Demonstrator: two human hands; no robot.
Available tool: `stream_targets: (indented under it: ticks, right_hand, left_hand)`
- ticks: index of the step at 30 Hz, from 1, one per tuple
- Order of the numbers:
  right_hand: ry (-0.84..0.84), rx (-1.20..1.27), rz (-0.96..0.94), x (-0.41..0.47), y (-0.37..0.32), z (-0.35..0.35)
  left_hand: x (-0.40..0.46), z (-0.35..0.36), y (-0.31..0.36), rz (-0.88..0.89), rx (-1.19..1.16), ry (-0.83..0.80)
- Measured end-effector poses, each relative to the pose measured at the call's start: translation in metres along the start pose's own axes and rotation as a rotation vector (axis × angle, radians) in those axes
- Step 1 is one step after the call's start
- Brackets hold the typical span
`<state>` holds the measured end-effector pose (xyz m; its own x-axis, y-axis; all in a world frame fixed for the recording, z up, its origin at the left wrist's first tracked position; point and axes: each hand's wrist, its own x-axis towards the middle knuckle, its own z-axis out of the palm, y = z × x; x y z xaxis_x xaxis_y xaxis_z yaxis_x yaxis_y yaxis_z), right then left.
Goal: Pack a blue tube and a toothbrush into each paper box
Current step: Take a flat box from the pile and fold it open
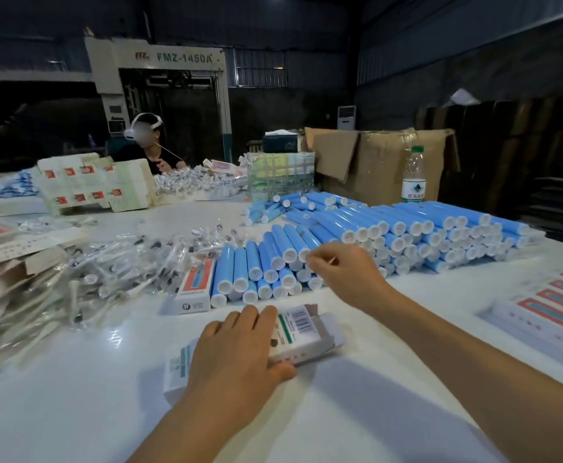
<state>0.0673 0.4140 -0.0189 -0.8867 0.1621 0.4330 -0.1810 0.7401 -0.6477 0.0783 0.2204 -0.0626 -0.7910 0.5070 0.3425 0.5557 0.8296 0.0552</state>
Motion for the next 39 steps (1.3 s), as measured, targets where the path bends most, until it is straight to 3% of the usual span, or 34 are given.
stream_targets:
  ticks: [3, 6, 10, 14, 22, 26, 30, 33, 36, 39]
  right_hand:
    - [0.194, -0.277, -0.020, 0.052, -0.004, -0.016]
    - [0.074, -0.659, 0.063, 0.102, -0.001, -0.021]
    - [-0.100, -0.980, 0.180, 0.131, 0.007, -0.011]
    - [-0.163, -1.085, 0.144, 0.137, 0.008, 0.000]
    - [-0.190, -1.029, 0.115, 0.133, 0.001, -0.014]
    - [-0.079, -0.704, 0.146, 0.121, -0.006, -0.034]
    - [0.179, 0.173, 0.299, 0.084, -0.009, -0.058]
    - [0.197, 0.703, 0.414, 0.037, 0.000, -0.054]
    - [0.149, 0.884, 0.473, -0.002, 0.015, -0.031]
    - [0.225, 0.884, 0.462, -0.016, 0.030, -0.016]
  left_hand:
    - [0.002, 0.003, 0.002, 0.025, -0.003, -0.029]
    - [0.002, 0.004, 0.001, 0.045, -0.003, -0.045]
    - [0.003, 0.006, 0.002, 0.063, 0.022, -0.064]
    - [0.004, 0.009, 0.004, 0.068, 0.034, -0.026]
    - [0.003, 0.009, 0.007, 0.080, 0.036, 0.045]
    - [0.004, 0.010, 0.006, 0.064, 0.059, 0.053]
    - [0.006, 0.010, 0.003, -0.001, 0.068, 0.087]
    - [0.007, 0.008, 0.002, -0.042, 0.080, 0.122]
    - [0.007, 0.007, 0.005, -0.058, 0.093, 0.129]
    - [0.005, 0.006, 0.007, -0.060, 0.083, 0.145]
